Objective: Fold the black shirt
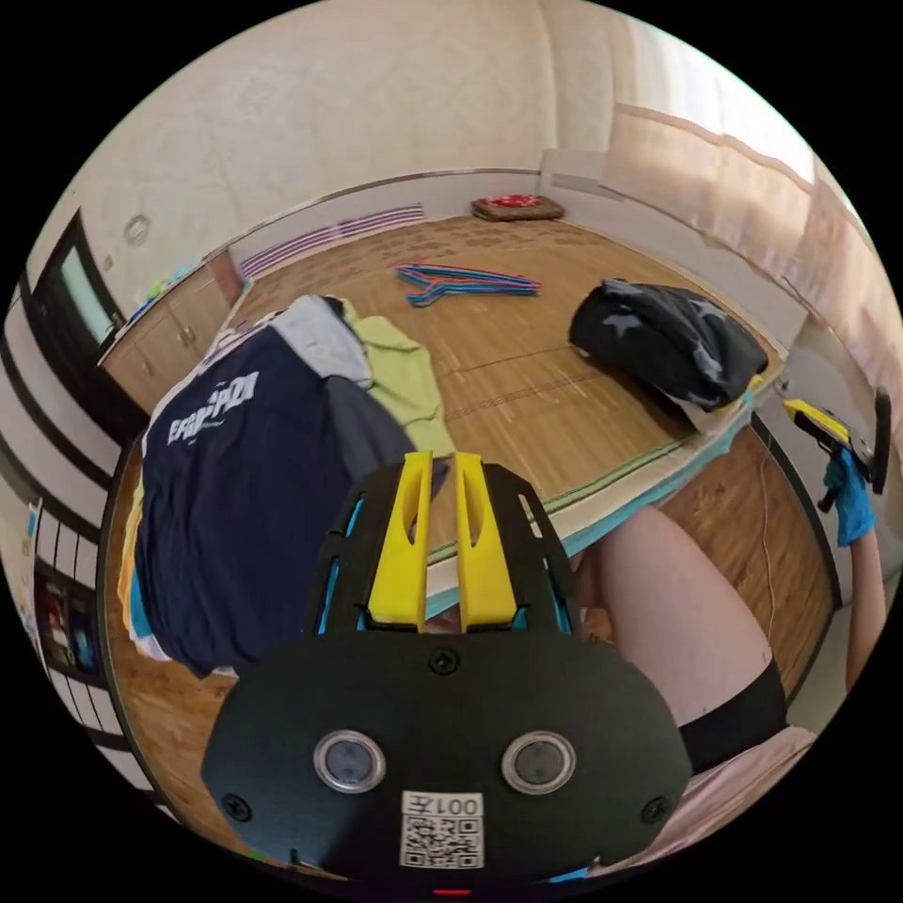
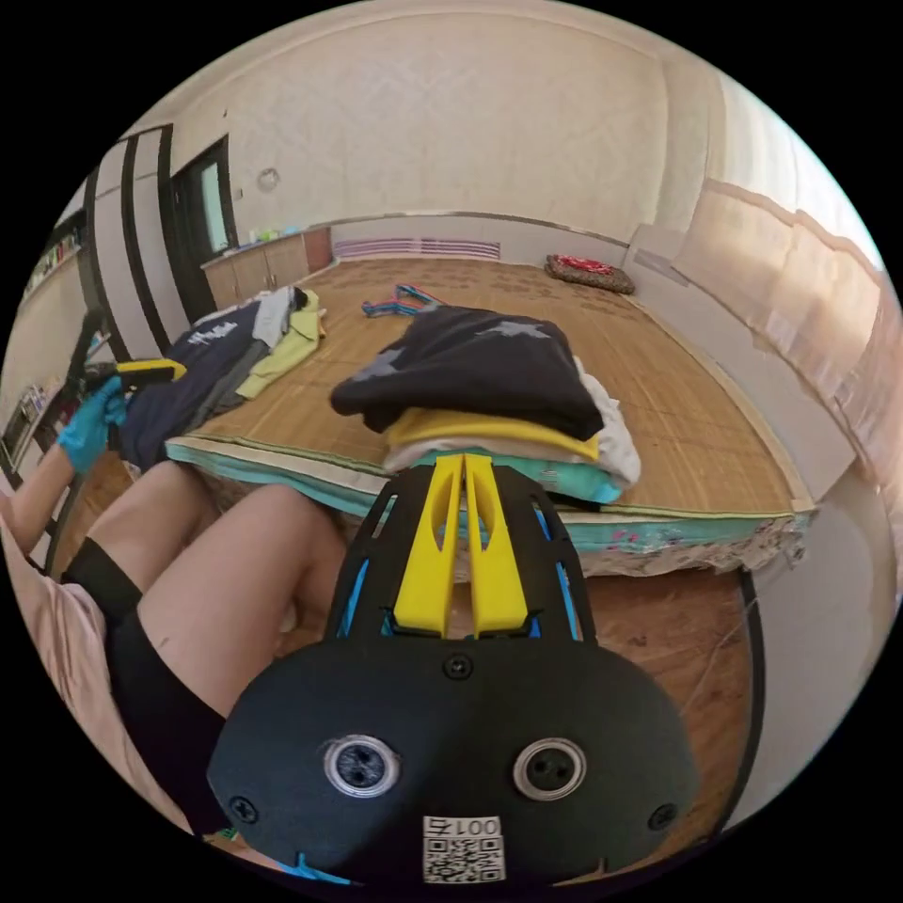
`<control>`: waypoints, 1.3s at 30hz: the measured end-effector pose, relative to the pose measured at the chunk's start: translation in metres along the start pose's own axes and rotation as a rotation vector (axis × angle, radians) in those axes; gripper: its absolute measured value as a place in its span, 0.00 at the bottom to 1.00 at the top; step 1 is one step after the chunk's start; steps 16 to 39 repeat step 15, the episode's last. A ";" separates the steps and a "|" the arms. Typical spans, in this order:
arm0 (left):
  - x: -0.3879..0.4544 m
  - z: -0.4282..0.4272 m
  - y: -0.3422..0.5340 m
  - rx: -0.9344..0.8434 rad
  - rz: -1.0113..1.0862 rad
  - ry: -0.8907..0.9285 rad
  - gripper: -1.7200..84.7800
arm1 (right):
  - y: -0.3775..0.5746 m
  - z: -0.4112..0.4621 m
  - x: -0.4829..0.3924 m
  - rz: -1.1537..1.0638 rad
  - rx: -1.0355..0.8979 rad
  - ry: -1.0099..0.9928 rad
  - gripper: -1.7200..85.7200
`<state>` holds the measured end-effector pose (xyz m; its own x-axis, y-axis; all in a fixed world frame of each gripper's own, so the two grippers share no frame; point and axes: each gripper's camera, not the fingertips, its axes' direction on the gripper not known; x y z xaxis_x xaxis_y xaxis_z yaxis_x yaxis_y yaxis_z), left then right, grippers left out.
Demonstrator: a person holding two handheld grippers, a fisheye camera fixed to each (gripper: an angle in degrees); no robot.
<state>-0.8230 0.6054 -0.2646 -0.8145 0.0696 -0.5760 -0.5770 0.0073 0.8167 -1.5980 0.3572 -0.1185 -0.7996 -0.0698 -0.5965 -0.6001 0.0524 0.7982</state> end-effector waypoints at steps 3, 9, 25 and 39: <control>-0.038 0.004 0.027 -0.008 -0.116 0.008 0.03 | 0.010 0.000 -0.033 -0.012 0.032 -0.095 0.02; -0.083 0.014 0.059 -0.089 -0.246 -0.036 0.03 | 0.013 0.021 -0.105 -0.084 -0.021 -0.102 0.02; -0.109 0.033 0.067 -0.149 -0.308 -0.091 0.03 | -0.003 0.037 -0.140 -0.181 -0.115 -0.109 0.03; -0.109 0.033 0.067 -0.149 -0.308 -0.091 0.03 | -0.003 0.037 -0.140 -0.181 -0.115 -0.109 0.03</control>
